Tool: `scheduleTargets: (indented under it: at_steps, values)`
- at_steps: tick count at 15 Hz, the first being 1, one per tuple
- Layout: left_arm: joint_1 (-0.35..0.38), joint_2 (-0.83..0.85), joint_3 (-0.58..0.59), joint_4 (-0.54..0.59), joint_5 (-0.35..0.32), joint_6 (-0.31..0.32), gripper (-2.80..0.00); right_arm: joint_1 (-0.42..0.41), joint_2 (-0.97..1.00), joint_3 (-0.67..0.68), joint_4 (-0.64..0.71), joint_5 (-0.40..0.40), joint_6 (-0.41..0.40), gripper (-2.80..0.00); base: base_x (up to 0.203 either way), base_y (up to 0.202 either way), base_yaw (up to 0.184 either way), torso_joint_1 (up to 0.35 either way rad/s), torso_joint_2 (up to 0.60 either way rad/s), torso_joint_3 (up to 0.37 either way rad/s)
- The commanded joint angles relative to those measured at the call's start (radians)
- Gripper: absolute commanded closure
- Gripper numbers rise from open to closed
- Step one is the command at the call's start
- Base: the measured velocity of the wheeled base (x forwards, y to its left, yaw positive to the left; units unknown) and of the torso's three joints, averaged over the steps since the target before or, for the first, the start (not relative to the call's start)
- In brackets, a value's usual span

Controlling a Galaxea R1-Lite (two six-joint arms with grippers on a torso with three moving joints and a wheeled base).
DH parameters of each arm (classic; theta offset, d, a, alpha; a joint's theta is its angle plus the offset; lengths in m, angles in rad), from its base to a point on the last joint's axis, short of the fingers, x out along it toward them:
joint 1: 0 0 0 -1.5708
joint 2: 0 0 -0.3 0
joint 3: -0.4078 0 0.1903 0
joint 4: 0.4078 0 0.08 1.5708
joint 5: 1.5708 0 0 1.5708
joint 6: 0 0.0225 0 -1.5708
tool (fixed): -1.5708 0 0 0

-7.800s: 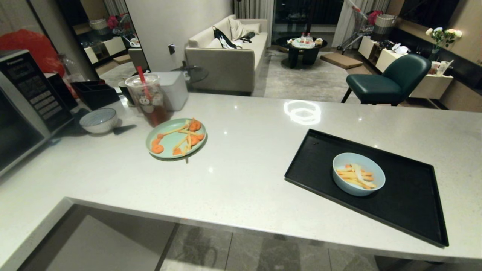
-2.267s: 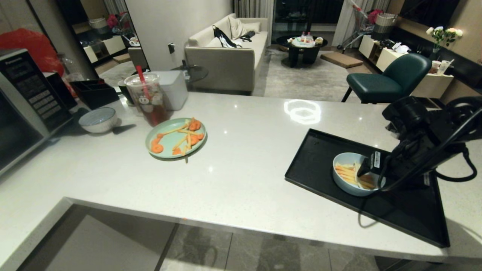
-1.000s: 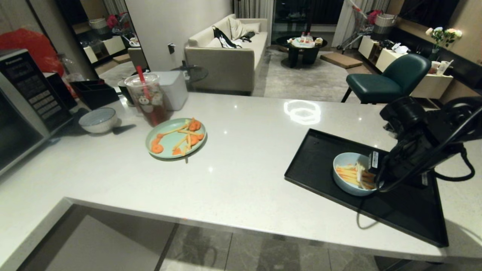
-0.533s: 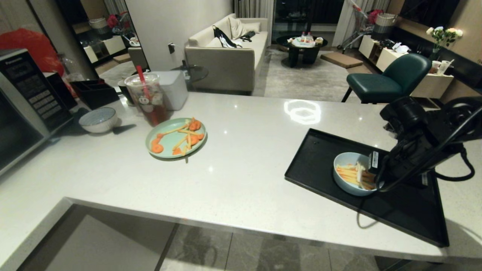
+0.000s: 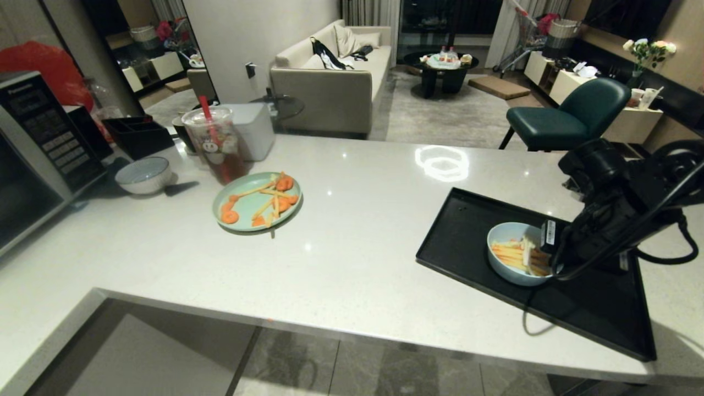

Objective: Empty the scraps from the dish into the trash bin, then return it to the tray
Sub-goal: Pick up the bowl with leftover food

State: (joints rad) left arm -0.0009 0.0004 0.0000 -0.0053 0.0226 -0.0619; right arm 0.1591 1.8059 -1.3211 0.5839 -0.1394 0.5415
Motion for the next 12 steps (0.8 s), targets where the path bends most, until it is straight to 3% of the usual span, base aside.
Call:
scheduleTargets:
  at_steps: [1, 12]
  values:
    - [-0.001, 0.0, 0.0, -0.001, 0.0, -0.001, 0.0, 0.0, -0.027, 0.011, 0.005, 0.0, 0.003, 0.0, 0.0, 0.0, 0.0, 0.0, 0.0, 0.0]
    - [-0.001, 0.001, 0.0, -0.001, 0.0, -0.001, 0.0, 0.004, -0.159, 0.132, 0.001, 0.005, 0.006, 0.0, 0.0, 0.0, 0.0, 0.0, 0.0, 0.0]
